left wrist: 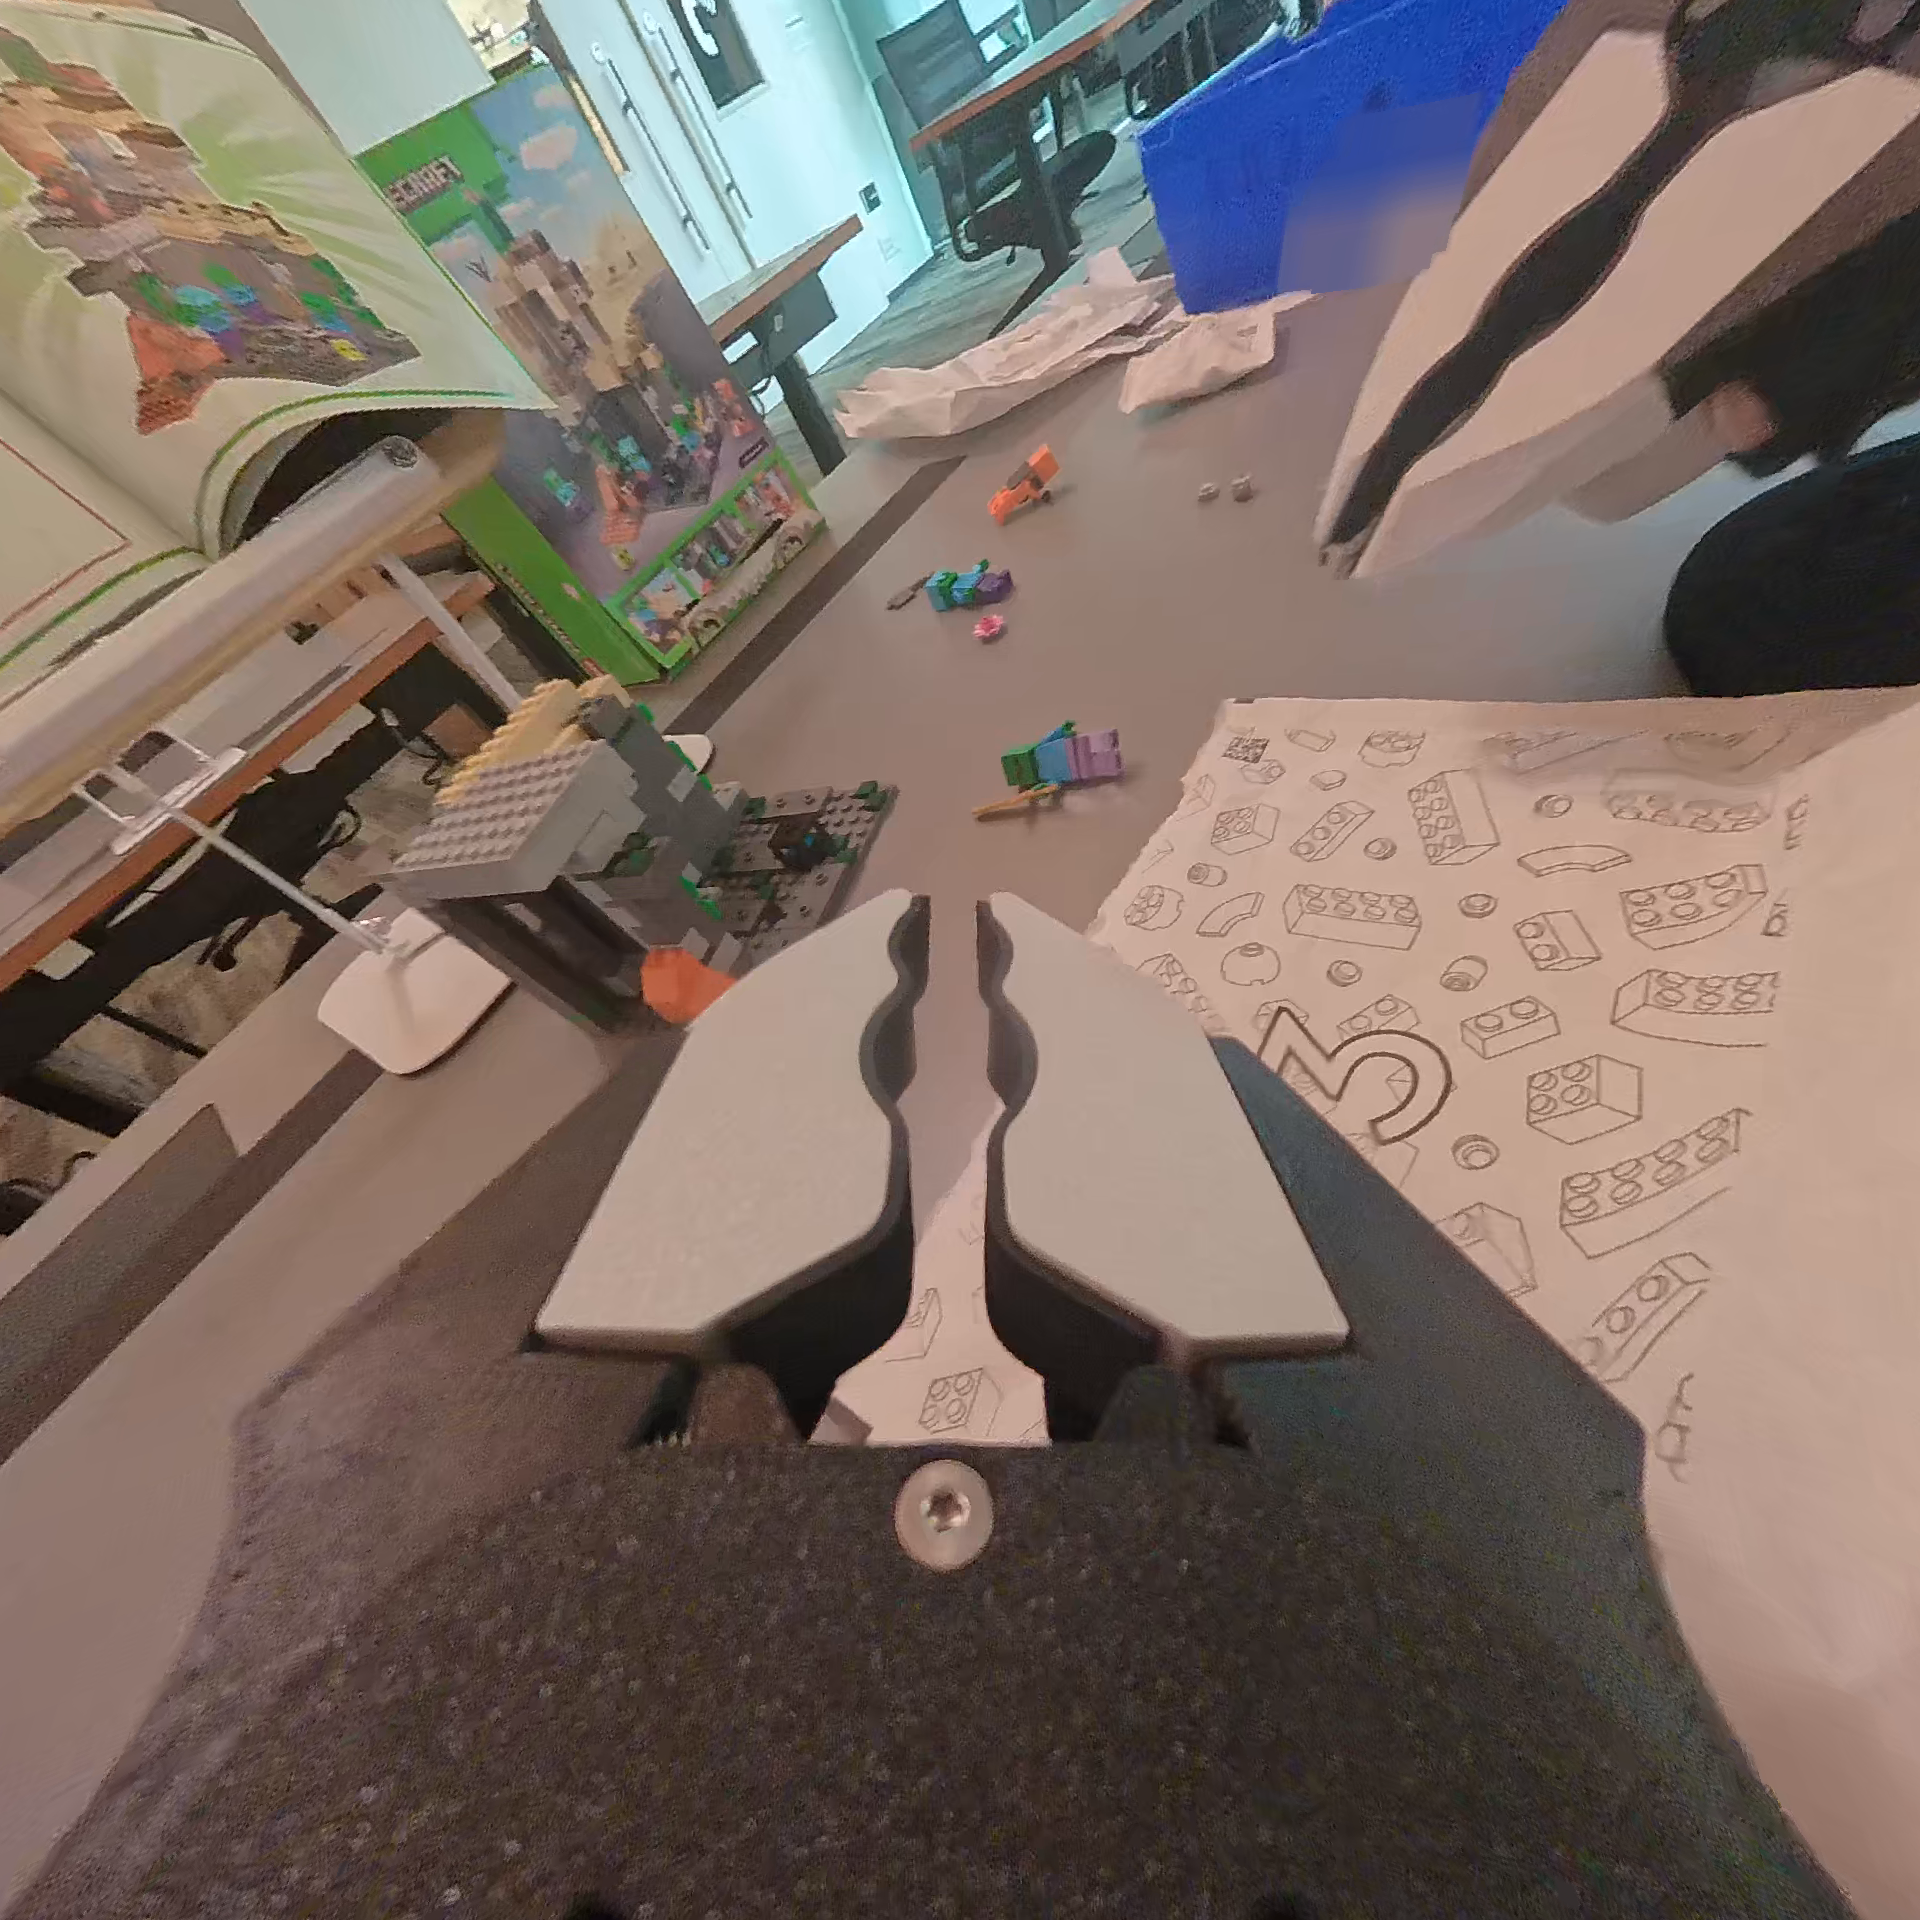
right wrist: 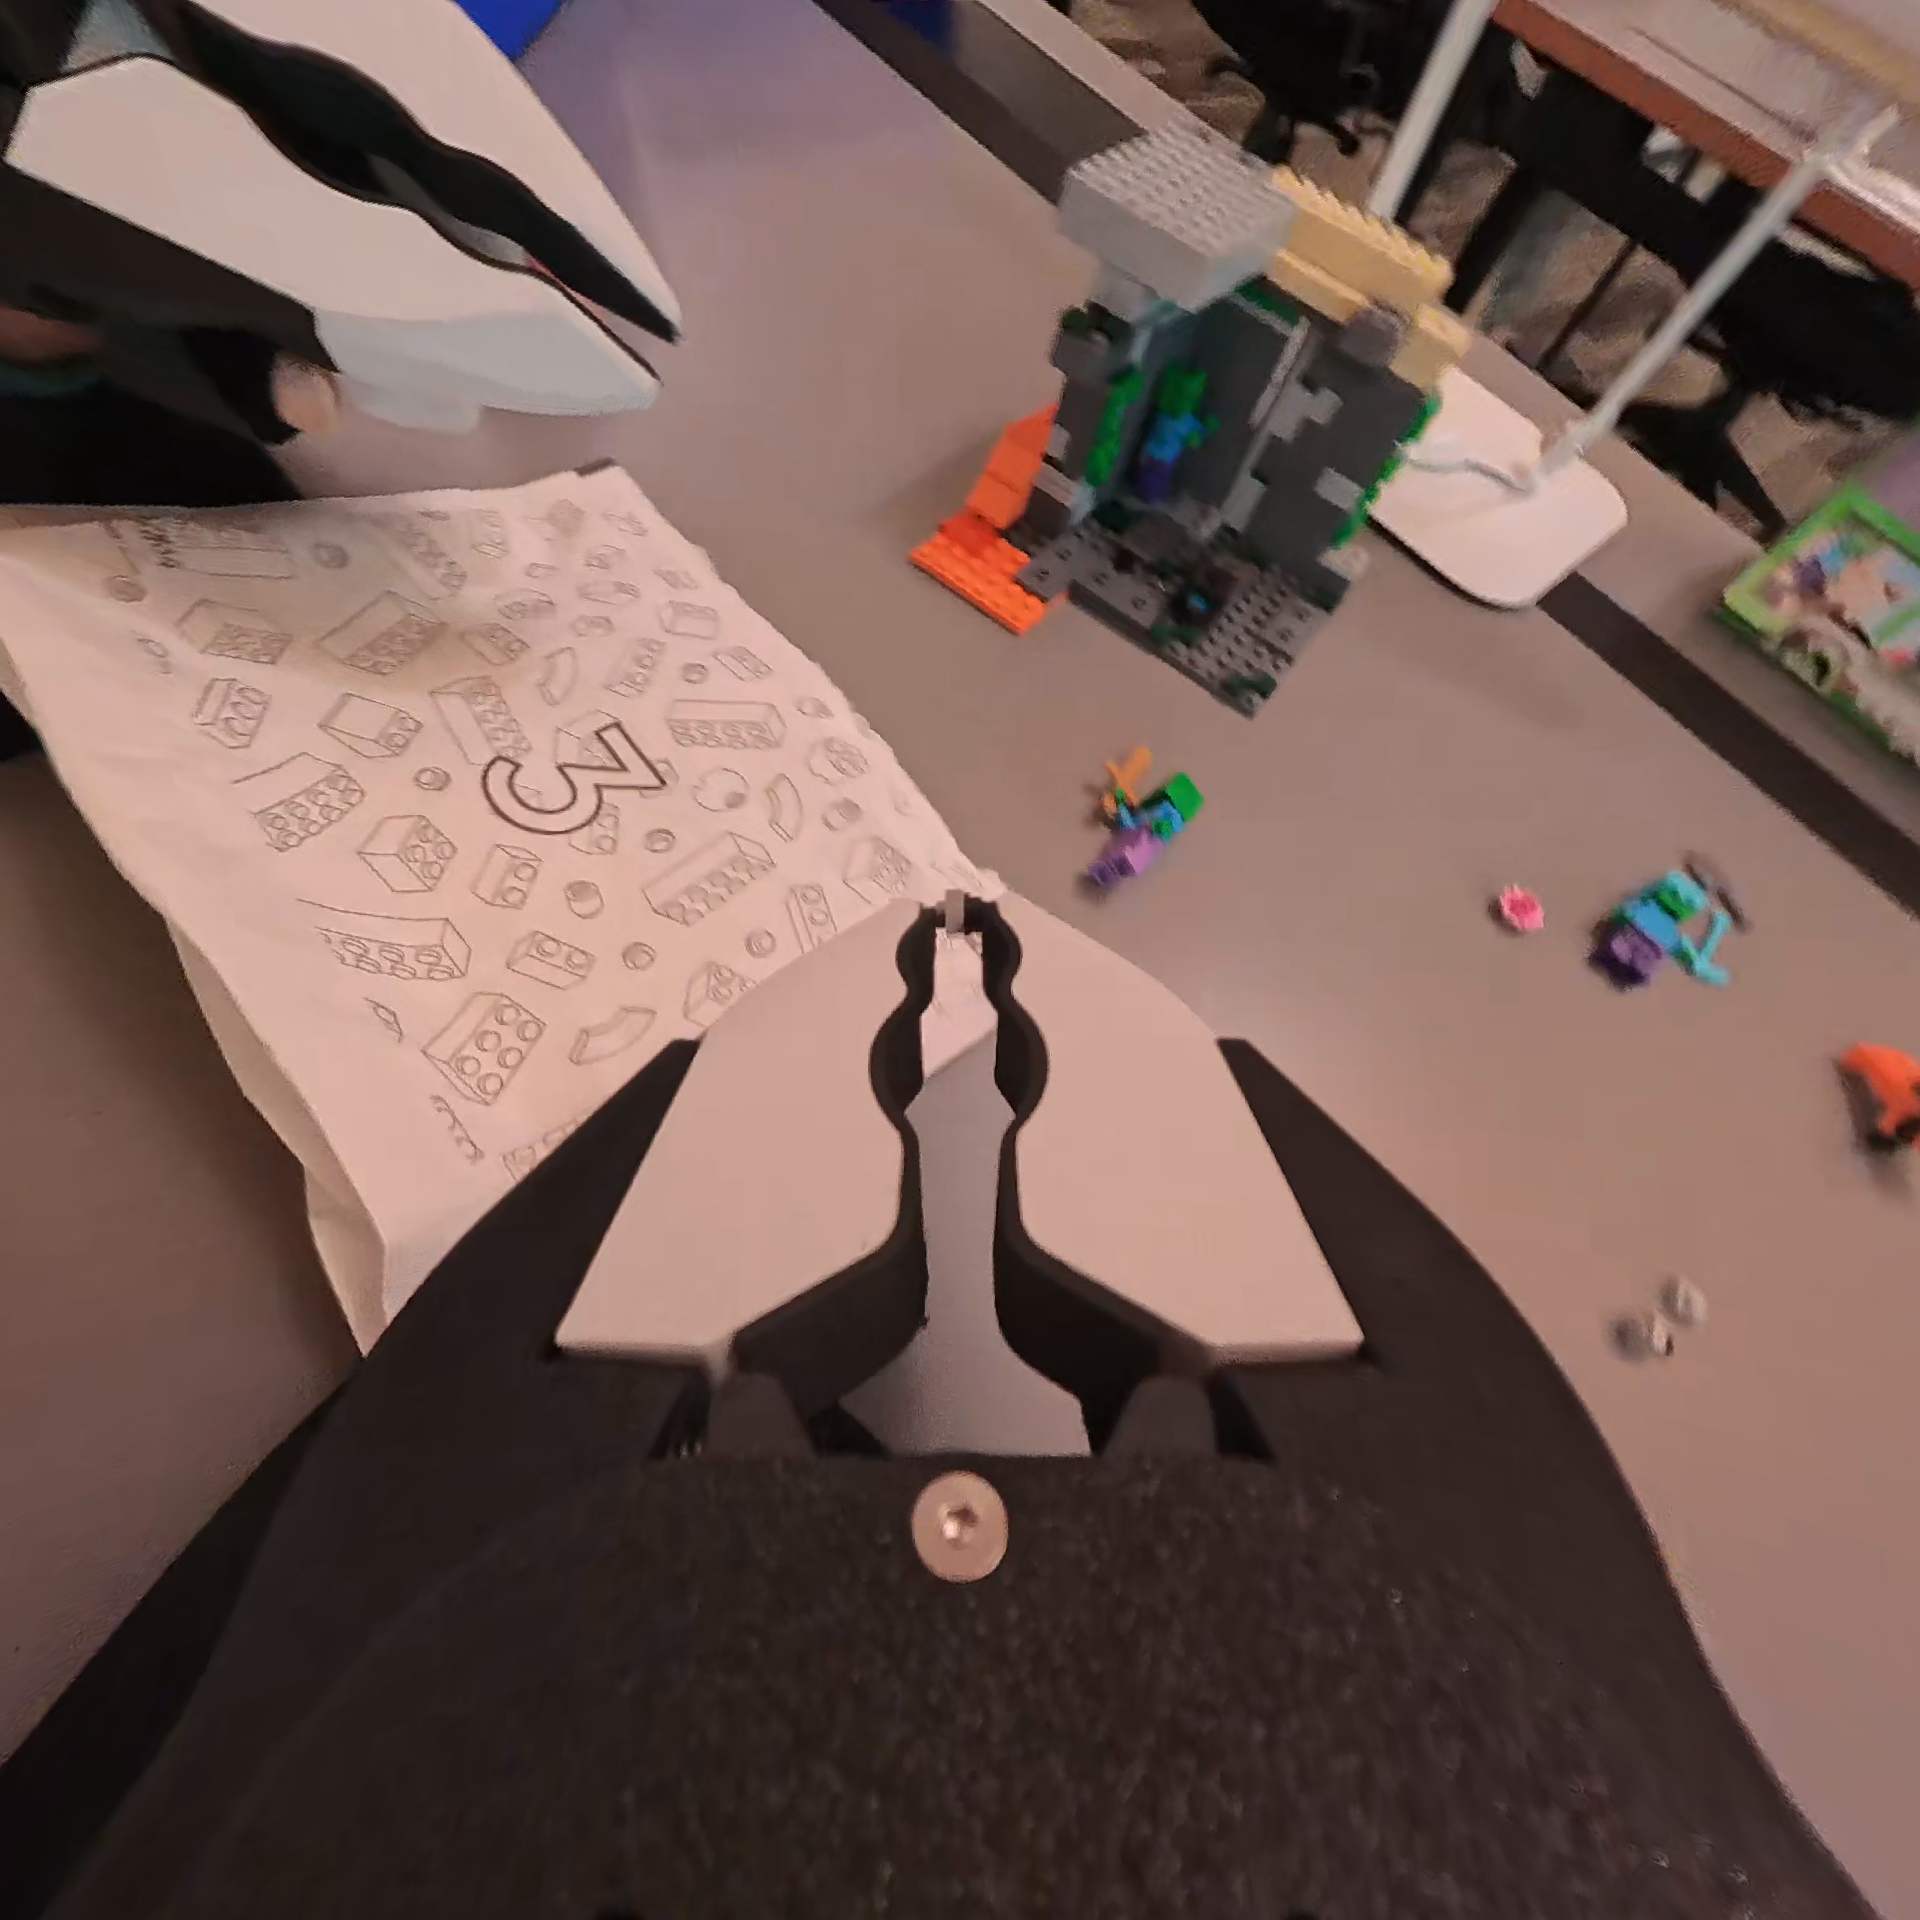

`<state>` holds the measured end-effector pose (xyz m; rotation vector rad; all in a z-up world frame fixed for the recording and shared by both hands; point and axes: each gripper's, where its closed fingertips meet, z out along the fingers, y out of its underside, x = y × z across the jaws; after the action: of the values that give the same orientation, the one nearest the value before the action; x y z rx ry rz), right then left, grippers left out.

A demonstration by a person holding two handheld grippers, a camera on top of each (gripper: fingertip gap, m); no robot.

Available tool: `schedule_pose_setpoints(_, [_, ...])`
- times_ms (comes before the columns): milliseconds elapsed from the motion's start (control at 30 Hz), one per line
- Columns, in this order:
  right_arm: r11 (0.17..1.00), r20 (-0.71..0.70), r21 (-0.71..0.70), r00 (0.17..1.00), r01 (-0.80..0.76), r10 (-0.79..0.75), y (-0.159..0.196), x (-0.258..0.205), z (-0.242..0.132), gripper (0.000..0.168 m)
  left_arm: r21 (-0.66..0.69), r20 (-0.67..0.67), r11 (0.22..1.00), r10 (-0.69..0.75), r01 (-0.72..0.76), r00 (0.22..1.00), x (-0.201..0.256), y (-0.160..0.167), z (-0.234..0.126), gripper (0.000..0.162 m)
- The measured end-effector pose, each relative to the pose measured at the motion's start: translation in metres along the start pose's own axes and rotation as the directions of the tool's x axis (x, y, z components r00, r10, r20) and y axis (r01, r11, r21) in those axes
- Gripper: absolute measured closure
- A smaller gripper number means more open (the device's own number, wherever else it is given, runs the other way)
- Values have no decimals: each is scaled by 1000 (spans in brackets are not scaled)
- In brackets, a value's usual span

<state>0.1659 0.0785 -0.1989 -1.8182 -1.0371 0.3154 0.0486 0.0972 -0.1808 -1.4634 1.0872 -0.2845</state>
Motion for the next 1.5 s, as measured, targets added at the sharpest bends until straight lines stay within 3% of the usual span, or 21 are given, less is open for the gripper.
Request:
schedule_pose_setpoints(133, [987, 44, 65, 988, 148, -151, -22, -14, 15, 160, 37, -96, 995, -92, 96, 991, 10, -5, -1, 152])
schedule_pose_setpoints(333, [929, 66, 171, 937, 328, -343, -49, -45, 35, 160, 100, -300, 944, -273, 315, 914, 20, -22, -9, 145])
schedule_pose_setpoints(600, [816, -69, 313, 869, 486, -491, -84, -63, 35, 161, 56, -436, 885, -394, 462, 809, 25, -30, -15, 142])
schedule_pose_setpoints(767, [763, -133, 373, 844, 528, -519, -93, -64, 26, 161, 16, -558, 836, -448, 548, 699, 33, -42, -20, 147])
schedule_pose_setpoints(1067, [758, -121, 405, 851, 512, -510, -86, -62, 27, 161, -136, -722, 747, -524, 650, 452, 35, -50, -15, 144])
schedule_pose_setpoints(1200, [761, -130, 407, 856, 506, -500, -84, -60, 28, 161, -164, -732, 784, -503, 599, 459, 38, -47, -8, 147])
schedule_pose_setpoints(1500, [748, -157, 384, 836, 542, -525, -76, -58, 34, 160, -226, -731, 704, -579, 673, 361, 39, -37, -3, 152])
